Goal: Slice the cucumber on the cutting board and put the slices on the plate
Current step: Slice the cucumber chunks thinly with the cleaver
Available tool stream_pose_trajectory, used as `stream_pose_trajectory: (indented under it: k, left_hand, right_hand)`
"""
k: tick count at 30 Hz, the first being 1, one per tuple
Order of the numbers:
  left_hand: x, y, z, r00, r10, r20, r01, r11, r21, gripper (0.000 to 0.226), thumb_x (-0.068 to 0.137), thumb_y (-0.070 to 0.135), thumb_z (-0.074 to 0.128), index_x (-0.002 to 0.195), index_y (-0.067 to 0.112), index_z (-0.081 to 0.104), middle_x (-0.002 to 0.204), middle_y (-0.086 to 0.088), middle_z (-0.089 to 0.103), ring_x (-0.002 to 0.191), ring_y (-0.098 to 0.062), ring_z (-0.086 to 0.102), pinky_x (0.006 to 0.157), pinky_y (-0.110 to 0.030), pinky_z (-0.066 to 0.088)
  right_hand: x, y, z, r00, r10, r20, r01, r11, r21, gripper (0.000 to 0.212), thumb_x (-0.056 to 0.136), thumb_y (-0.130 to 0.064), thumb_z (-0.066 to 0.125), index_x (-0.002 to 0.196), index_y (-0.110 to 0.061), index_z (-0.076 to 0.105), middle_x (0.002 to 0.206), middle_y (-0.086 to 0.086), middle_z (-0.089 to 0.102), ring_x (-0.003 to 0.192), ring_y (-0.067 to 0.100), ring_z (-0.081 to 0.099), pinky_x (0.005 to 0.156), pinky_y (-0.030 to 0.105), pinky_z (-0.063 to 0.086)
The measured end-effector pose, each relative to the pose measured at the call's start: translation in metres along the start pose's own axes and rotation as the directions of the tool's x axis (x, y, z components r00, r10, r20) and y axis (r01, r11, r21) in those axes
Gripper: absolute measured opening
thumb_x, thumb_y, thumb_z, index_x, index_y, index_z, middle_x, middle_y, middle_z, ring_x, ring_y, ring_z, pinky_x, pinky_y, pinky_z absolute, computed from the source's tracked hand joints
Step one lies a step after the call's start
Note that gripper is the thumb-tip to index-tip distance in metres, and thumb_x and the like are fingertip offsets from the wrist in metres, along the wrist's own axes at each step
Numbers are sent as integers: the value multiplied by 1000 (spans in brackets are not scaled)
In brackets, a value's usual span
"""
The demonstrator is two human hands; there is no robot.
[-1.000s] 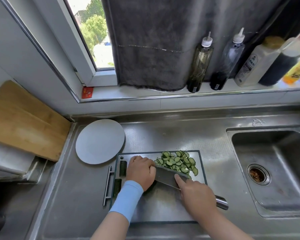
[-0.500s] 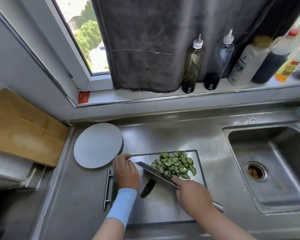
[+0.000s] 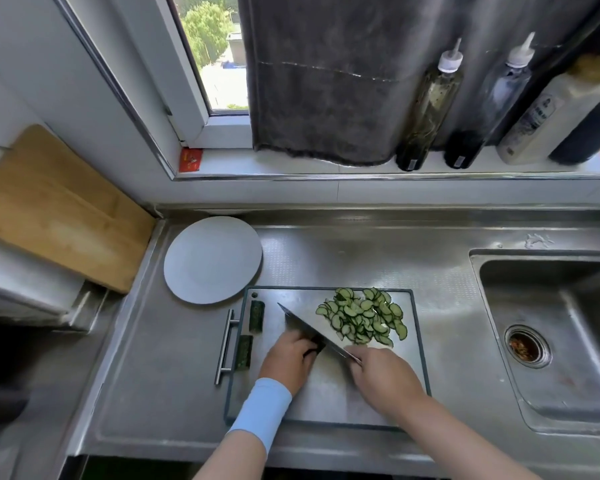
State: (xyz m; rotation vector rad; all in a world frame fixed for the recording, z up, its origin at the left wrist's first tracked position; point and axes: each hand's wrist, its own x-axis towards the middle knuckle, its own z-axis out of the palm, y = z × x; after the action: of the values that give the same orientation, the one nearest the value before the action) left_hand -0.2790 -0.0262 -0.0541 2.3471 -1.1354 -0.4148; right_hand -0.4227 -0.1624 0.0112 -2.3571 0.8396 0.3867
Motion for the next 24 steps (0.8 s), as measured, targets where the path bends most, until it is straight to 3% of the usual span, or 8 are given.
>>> stream_pose_trajectory:
  k: [3,7,17,24]
  left_hand:
    - [0,-5,5,1000,22,-22,-22,1000,20,12,73,10,77,84,16,79,90,-2,69,83,-24,65,68,-29,57]
    - [1,-2,7,999,48,-22,-46,997,69,17,60,4,85,69,16,77,79,0,68,71,-22,64,49,-26,53]
    - [-2,5,0,996,54,-76,-50,997,61,22,58,6,87,71,21,78,83,2,70,75,-19,67,60,-18,51]
    - [-5,2,2,996,31,-79,-26,997,68,20,62,5,85,73,20,78,87,0,70,82,-21,67,68,-21,52]
  right_hand:
    - [-3,0,4,999,-43,13,43,998,-48,30,97,-29,42,122,-34,58,104,0,71,95,26,62,76,34,52]
    - [-4,-2,6,998,-63,-15,61,994,-94,30,99,-29,41,124,-32,56,102,3,71,94,28,62,74,34,50]
    - [-22,-5,10,999,-48,-18,46,991,-123,32,99,-25,37,127,-32,50,94,3,69,85,29,62,70,38,50]
    - [-29,-2,7,998,-59,-26,55,990,-131,33,97,-26,37,127,-33,48,94,5,69,84,29,61,67,37,46]
